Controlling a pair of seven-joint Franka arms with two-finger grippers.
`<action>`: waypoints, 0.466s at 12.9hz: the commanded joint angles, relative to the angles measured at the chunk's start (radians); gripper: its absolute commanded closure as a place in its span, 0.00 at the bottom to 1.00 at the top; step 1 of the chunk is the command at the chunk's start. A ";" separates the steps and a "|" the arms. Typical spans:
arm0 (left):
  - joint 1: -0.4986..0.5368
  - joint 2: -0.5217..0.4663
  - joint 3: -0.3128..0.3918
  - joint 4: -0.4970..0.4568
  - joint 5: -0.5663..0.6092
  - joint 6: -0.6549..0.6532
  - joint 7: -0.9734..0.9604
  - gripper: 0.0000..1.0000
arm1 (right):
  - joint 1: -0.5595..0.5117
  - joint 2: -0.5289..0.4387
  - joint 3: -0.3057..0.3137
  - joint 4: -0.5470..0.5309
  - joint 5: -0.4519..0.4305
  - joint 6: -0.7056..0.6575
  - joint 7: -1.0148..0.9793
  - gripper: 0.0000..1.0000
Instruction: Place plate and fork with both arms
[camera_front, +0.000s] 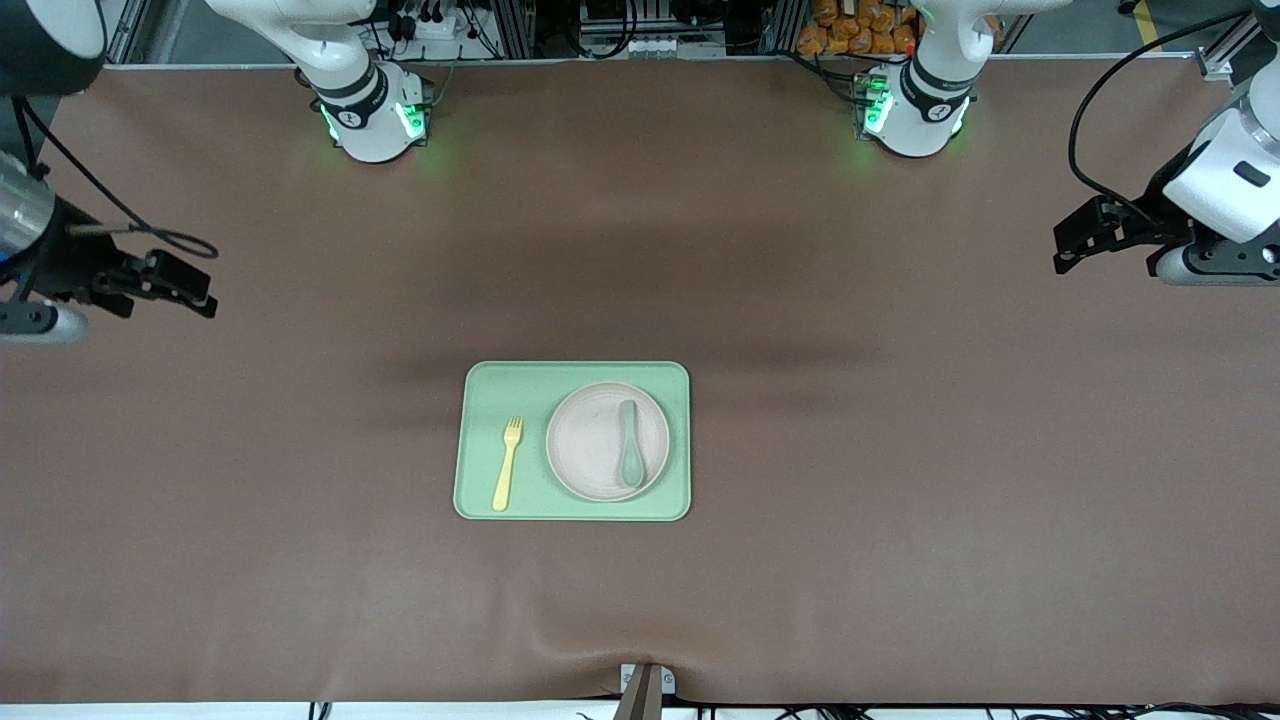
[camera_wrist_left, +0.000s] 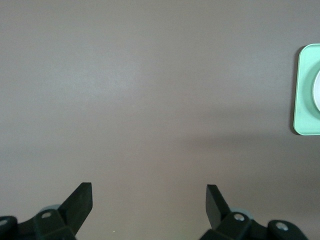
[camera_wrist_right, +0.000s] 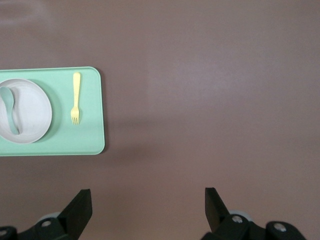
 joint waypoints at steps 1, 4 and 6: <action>0.003 0.004 -0.003 0.020 -0.005 -0.001 -0.006 0.00 | 0.009 -0.092 0.007 -0.103 -0.002 0.022 -0.004 0.00; 0.004 0.004 -0.003 0.020 -0.005 -0.001 -0.003 0.00 | 0.011 -0.081 0.006 -0.093 -0.041 0.018 -0.009 0.00; 0.007 0.003 -0.003 0.020 -0.005 -0.002 0.002 0.00 | 0.002 -0.025 0.004 -0.007 -0.051 0.009 -0.010 0.00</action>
